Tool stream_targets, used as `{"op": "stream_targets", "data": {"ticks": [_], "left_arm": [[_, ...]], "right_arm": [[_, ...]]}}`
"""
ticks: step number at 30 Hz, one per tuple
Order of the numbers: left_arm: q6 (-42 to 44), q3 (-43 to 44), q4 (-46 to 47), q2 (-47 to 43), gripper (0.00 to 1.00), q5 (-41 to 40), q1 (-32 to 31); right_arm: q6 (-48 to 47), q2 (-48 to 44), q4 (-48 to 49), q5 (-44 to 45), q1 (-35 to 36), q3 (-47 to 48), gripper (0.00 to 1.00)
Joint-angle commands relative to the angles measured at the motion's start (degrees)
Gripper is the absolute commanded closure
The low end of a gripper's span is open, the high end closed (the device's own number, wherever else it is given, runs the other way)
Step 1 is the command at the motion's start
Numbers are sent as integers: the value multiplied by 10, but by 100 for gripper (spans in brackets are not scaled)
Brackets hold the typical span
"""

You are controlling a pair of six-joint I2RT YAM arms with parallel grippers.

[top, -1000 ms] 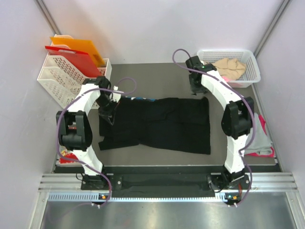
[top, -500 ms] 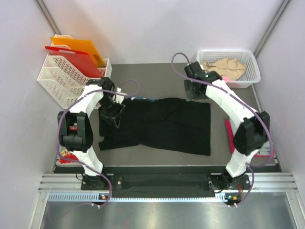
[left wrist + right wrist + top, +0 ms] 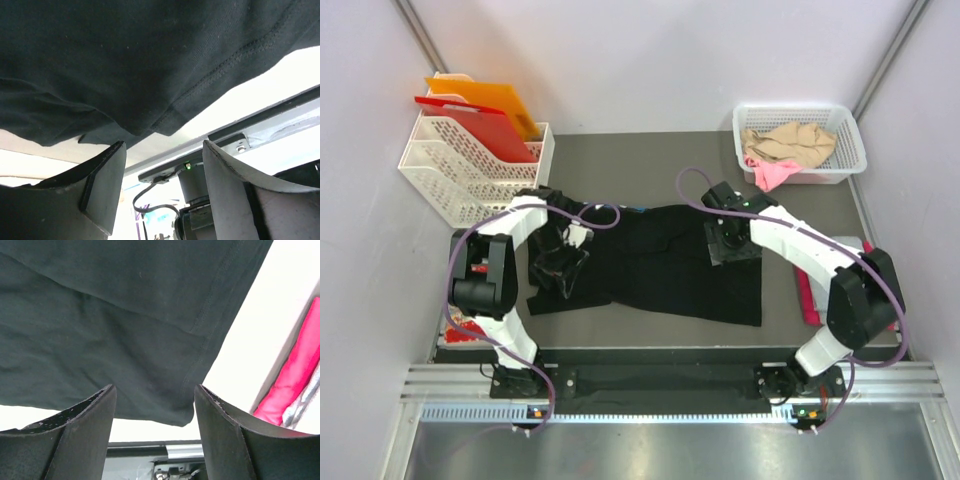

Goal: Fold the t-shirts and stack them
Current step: Flatten out the tshirt

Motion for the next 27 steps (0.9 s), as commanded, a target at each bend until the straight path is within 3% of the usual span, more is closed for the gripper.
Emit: {"op": "stream_targets", "data": {"ticks": [1, 13, 16, 19, 21, 24, 27], "left_arm": [[-6, -12, 35, -24, 32, -5, 1], [-24, 22, 71, 41, 32, -7, -7], [-23, 26, 72, 54, 38, 1, -8], [-24, 34, 74, 66, 53, 3, -11], [-26, 43, 69, 71, 73, 7, -12], [-25, 63, 60, 75, 95, 7, -12], [-20, 88, 41, 68, 100, 5, -12]], "right_arm": [[10, -34, 29, -5, -9, 5, 36], [-2, -14, 23, -7, -16, 38, 37], [-4, -14, 20, -6, -22, 35, 37], [-6, -14, 22, -2, -27, 27, 38], [-5, -12, 24, -2, -30, 19, 38], [-4, -5, 31, -2, -37, 10, 38], [-6, 7, 41, -1, -44, 4, 38]]}}
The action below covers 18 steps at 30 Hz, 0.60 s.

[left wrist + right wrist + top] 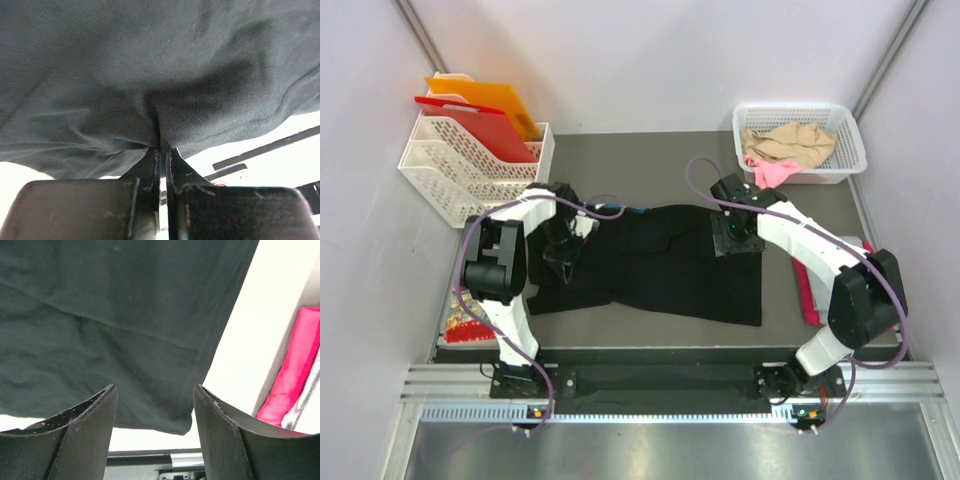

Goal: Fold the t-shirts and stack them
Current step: Flatten out the tshirt

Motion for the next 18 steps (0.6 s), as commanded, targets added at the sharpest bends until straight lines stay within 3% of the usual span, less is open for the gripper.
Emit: {"op": "stream_targets", "data": {"ticks": [1, 10, 18], "left_arm": [[8, 59, -30, -11, 100, 8, -2], [18, 205, -122, -37, 100, 17, -2], [25, 273, -150, -44, 100, -15, -2]], "right_arm": [[-6, 19, 29, 7, -14, -9, 38], [-20, 58, 59, 22, -48, -31, 38], [-34, 82, 77, 29, -80, -35, 37]]}}
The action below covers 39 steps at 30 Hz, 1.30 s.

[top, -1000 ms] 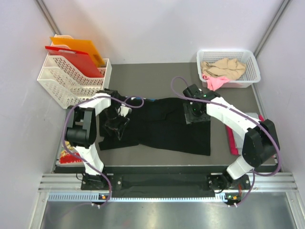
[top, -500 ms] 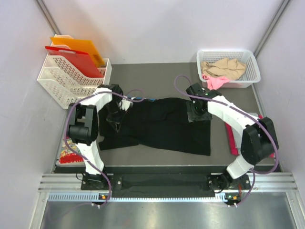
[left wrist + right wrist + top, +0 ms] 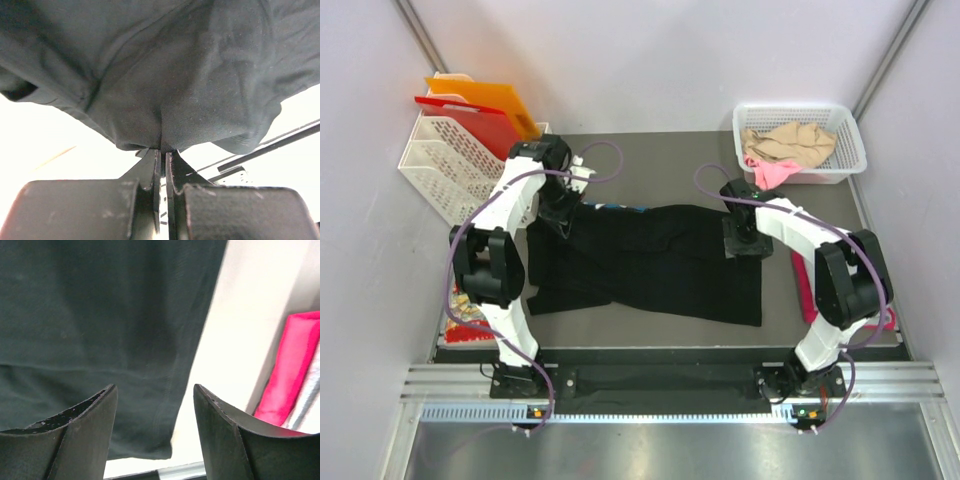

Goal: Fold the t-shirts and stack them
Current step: Flatten out the tshirt

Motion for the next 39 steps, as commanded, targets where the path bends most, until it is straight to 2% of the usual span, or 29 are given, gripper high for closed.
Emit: {"op": "stream_targets", "data": {"ticks": [1, 13, 20, 30, 33, 37, 39], "left_arm": [[13, 30, -43, -27, 100, -19, -2], [6, 31, -42, -27, 100, -25, -1], [-1, 6, -30, -35, 100, -24, -2], [-4, -5, -26, -36, 100, -27, -1], [-2, -11, -23, -39, 100, -28, -2], [-1, -17, -21, -43, 100, -31, -2], [0, -20, -19, -45, 100, -33, -2]], "right_arm": [[-15, 11, 32, 14, -21, -2, 37], [-10, 64, 74, -19, -43, -12, 39], [-9, 65, 75, -29, -43, -8, 49], [6, 77, 95, -53, -43, -27, 56], [7, 80, 97, -55, -43, -29, 65], [12, 82, 98, -55, -43, -31, 91], [12, 84, 98, -53, -43, -30, 92]]}}
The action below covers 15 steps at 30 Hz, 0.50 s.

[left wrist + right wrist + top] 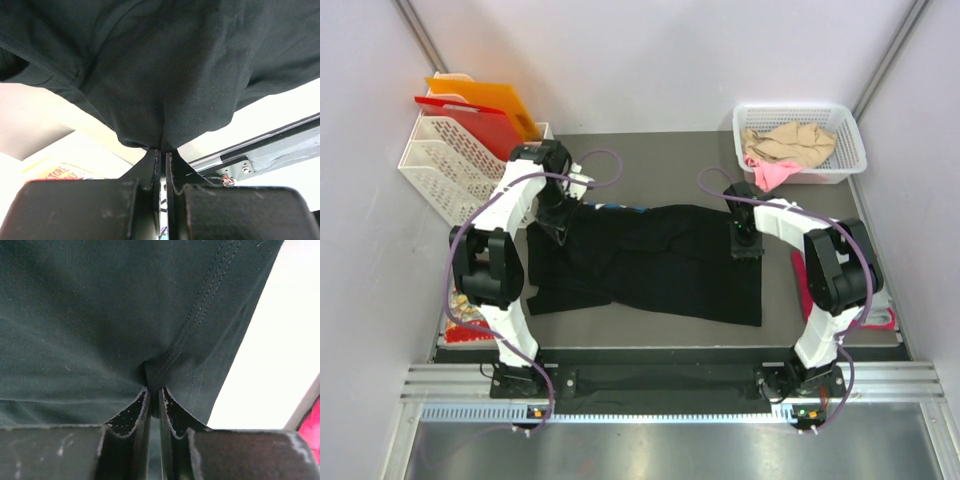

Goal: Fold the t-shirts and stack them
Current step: Flatten out the tshirt

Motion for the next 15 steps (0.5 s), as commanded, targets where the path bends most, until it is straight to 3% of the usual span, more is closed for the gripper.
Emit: {"op": "stream_targets", "data": {"ticks": [1, 7, 15], "left_arm": [[1, -4, 0, -38, 100, -6, -2], [6, 14, -9, -35, 100, -16, -1], [34, 180, -59, -15, 100, -117, -1]], "right_arm": [[6, 24, 30, 15, -7, -9, 92], [-6, -21, -11, 32, -7, 34, 94], [-7, -119, -87, 17, -6, 140, 100]]}}
